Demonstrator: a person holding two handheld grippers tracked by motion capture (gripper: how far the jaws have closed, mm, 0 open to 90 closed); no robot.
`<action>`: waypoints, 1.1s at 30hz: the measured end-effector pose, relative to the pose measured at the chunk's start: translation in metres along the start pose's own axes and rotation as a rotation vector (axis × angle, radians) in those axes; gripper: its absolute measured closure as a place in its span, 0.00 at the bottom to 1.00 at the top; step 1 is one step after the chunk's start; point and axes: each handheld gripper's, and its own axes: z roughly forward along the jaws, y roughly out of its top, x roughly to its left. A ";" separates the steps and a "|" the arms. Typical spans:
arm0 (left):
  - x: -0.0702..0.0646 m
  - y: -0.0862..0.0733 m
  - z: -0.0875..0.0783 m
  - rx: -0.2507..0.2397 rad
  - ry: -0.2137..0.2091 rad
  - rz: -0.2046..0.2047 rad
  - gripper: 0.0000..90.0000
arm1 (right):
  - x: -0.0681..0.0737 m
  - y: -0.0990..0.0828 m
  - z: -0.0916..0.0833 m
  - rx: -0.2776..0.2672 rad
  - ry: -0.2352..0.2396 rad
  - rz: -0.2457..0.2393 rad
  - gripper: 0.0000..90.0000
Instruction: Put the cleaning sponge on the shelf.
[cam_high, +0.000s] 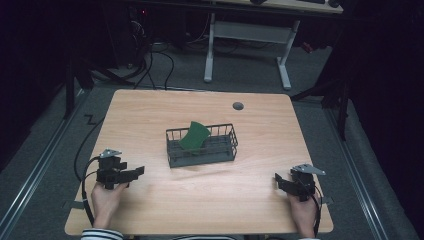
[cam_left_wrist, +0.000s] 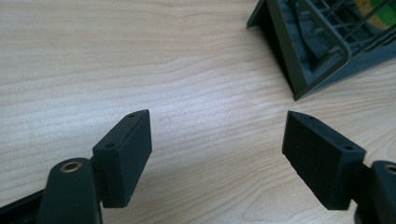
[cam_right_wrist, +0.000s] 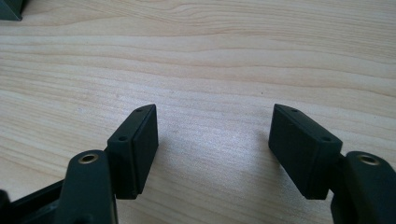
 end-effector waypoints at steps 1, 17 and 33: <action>0.002 -0.004 0.003 -0.001 0.008 -0.016 0.27 | 0.000 0.000 0.000 0.001 -0.001 -0.001 0.37; 0.006 -0.019 0.021 -0.030 0.062 -0.005 0.26 | 0.001 0.000 0.000 0.002 -0.007 -0.009 0.37; 0.000 -0.028 0.028 -0.093 0.134 0.066 0.25 | 0.001 0.000 0.000 0.002 -0.007 -0.009 0.37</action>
